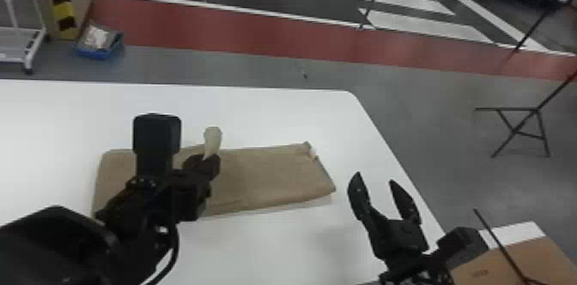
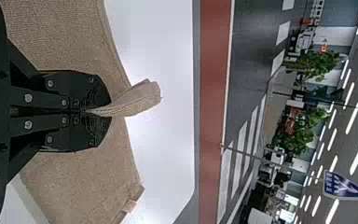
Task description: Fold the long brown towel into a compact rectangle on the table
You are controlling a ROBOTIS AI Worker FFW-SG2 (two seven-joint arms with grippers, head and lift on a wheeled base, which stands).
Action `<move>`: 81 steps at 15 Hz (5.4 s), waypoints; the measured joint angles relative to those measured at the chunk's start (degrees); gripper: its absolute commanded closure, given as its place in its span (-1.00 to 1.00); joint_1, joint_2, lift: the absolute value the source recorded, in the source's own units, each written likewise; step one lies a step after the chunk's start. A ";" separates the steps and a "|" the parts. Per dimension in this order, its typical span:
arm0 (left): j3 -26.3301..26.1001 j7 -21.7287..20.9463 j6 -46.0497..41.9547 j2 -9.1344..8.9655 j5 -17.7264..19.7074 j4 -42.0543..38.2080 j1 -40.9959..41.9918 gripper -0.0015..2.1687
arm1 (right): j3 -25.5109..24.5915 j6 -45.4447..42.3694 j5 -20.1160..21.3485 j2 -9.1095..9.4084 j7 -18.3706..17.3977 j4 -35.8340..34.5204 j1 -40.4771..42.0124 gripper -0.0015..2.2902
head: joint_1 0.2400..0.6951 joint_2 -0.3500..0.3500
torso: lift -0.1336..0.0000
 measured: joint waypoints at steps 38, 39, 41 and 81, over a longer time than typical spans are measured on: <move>15.15 -0.92 -45.07 14.86 -8.48 9.91 8.31 -0.81 | 14.50 44.66 12.75 -0.76 -1.14 -0.36 -17.33 -0.38 | 1.00 0.16 | -0.84; 15.15 -0.98 -45.07 14.93 -8.48 9.83 8.48 -0.81 | 14.59 44.95 12.75 -0.76 -1.14 -0.36 -17.39 -0.15 | 1.00 0.17 | -0.84; 15.14 -1.01 -45.07 14.99 -8.52 9.58 8.77 -0.81 | 14.72 45.15 12.71 -0.75 -1.21 -0.47 -17.44 -0.07 | 1.00 0.17 | -0.84; 13.28 -1.51 -44.01 14.04 -10.85 7.22 10.93 -0.81 | -4.09 48.39 4.62 -1.80 -0.87 -15.21 -10.70 0.27 | 1.00 -0.39 | -0.84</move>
